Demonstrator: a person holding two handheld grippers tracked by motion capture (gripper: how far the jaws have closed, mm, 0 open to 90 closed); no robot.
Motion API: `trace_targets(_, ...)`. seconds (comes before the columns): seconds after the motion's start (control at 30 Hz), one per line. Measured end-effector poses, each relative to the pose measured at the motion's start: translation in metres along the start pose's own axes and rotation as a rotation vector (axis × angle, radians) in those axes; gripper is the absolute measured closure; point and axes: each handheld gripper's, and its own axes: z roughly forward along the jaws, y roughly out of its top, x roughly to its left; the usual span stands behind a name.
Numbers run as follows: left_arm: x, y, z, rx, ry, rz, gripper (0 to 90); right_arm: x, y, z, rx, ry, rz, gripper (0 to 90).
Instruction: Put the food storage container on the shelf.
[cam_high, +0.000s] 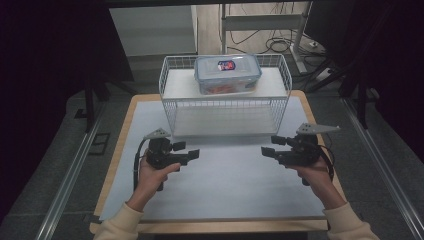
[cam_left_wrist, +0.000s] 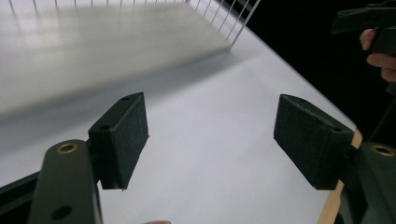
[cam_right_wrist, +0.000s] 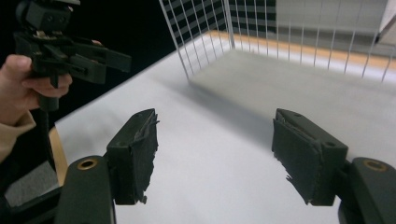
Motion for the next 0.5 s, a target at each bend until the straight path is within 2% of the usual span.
trace_targets(0.03,0.001,-0.005,0.003,0.023,0.002,-0.001,25.9,0.0,0.0,0.0,0.0,0.0,0.0,30.8)
trace_targets(0.13,0.001,-0.015,0.006,0.043,0.012,-0.003,25.7,-0.002,-0.017,0.002,0.032,-0.005,0.012,30.8)
trace_targets(0.23,0.001,-0.016,0.006,0.041,0.015,-0.001,25.4,-0.003,-0.024,0.003,0.048,-0.014,0.02,30.8)
trace_targets(0.37,-0.001,-0.016,0.006,0.035,0.018,0.005,24.6,-0.002,-0.022,0.001,0.032,-0.012,0.008,30.6)
trace_targets(0.5,0.0,-0.02,0.008,0.05,0.017,0.011,23.3,-0.001,-0.024,0.0,0.03,-0.023,-0.02,27.8)
